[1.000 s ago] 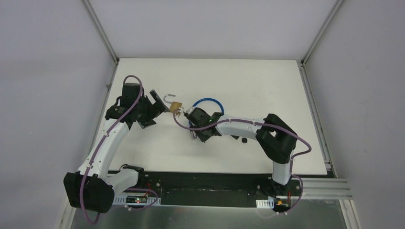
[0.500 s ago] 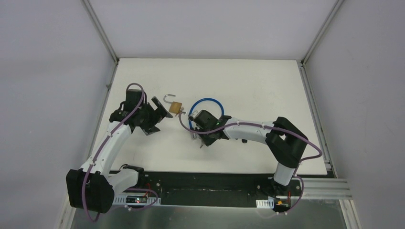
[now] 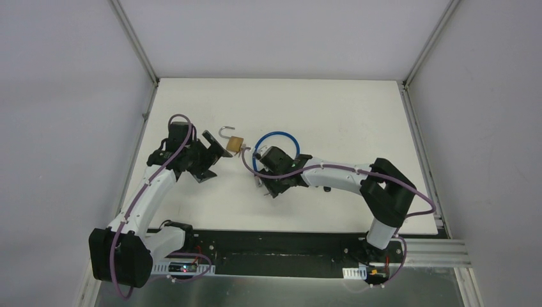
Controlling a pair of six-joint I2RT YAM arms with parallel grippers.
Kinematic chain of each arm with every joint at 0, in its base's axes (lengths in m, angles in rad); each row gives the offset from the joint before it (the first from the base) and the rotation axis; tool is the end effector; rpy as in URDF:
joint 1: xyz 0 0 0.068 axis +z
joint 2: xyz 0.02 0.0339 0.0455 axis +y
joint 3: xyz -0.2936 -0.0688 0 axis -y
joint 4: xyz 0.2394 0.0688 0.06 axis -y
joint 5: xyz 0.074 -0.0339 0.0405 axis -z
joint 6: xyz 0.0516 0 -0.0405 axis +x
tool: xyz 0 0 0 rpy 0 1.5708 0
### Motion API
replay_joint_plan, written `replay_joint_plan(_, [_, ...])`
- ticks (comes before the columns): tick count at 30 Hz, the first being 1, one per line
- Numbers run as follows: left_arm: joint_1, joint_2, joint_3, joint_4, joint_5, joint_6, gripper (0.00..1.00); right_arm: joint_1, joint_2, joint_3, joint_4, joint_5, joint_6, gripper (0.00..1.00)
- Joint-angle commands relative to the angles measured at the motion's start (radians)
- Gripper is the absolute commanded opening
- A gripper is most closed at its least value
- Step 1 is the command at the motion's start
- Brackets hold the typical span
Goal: Unlock with the key
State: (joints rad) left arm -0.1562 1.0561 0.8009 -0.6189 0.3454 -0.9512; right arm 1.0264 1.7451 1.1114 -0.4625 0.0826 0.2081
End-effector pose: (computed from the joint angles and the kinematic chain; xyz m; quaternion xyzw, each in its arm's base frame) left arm 0.1957 -0.0485 0.2727 -0.3044 0.8765 -0.3142 0.2011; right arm 0.1884 0.3029 0.1977 -0.3774 0.8949 0.1032 0.2148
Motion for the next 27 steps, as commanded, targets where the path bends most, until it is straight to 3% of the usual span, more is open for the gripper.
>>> replay_joint_plan(1, [0.002, -0.019, -0.005, 0.033, 0.001, -0.008, 0.94, 0.000, 0.010, 0.088, -0.036, 0.052, 0.005, 0.54])
replay_joint_plan(15, [0.002, -0.016, -0.003, 0.035, -0.010, -0.006, 0.94, 0.001, 0.144, 0.214, -0.146, 0.063, 0.001, 0.40])
replay_joint_plan(27, [0.002, 0.012, 0.003, 0.043, -0.014, -0.002, 0.94, 0.007, 0.211, 0.258, -0.208, 0.046, 0.048, 0.46])
